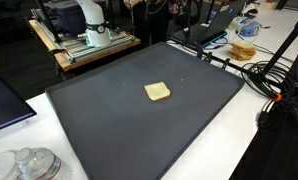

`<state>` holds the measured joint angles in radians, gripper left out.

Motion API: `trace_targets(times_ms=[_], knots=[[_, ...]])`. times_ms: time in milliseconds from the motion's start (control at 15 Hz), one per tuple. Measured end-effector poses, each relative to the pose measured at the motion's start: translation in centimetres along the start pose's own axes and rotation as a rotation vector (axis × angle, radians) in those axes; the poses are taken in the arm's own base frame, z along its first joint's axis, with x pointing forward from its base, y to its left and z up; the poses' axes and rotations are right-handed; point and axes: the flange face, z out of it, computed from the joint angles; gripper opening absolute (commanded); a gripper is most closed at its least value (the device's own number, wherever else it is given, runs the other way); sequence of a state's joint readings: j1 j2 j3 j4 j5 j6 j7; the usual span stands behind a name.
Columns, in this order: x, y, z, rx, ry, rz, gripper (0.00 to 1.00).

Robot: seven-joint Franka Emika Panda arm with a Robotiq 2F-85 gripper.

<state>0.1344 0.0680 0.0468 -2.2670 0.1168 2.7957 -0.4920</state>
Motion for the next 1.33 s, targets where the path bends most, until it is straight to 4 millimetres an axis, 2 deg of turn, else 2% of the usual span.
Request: trace_targets(times_ms=[333,867,1333], knots=[[0.3,2.7,4.1,-0.096,-0.054,0.13,0.05],[1.8,3.0,8.6,-0.168,-0.218,0.313,0.05],[0.9,4.5,12.1,-0.254,-0.285,0.384,0.05]])
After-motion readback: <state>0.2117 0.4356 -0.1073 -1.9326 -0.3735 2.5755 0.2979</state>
